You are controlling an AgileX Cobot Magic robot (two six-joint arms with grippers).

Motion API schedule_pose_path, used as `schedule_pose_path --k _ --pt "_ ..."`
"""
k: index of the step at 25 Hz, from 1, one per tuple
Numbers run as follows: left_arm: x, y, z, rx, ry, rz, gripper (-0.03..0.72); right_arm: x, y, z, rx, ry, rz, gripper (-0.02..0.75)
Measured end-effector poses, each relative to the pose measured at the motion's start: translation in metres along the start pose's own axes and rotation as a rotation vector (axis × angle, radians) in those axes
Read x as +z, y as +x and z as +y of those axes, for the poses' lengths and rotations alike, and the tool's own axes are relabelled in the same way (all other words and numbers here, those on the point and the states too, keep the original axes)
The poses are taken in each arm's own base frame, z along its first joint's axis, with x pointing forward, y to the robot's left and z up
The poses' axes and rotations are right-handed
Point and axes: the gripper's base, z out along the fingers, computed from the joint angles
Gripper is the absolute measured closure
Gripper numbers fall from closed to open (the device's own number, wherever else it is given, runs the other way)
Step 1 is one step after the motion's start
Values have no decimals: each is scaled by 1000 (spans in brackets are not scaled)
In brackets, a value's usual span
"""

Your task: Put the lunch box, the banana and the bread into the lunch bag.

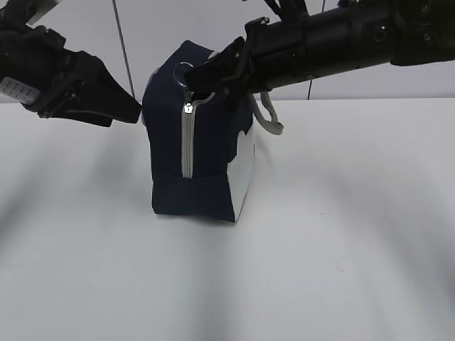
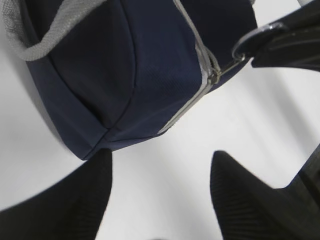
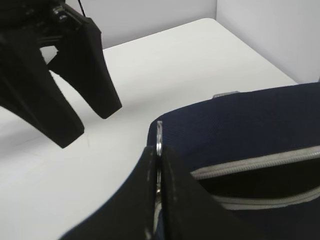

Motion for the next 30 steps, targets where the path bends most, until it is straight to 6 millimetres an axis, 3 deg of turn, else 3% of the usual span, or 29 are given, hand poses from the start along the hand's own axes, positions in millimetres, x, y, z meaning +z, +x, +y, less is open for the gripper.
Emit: schedule_pose_path --k 17,22,30 --pt "2 -3 1 24 -2 -67 255 -8 -36 -14 -37 81 -12 754" --pt "2 -5 1 33 2 -84 255 -9 -36 -15 -32 92 4 754" --pt "16 -3 9 23 15 -61 255 -12 -48 -19 -36 125 -26 754"
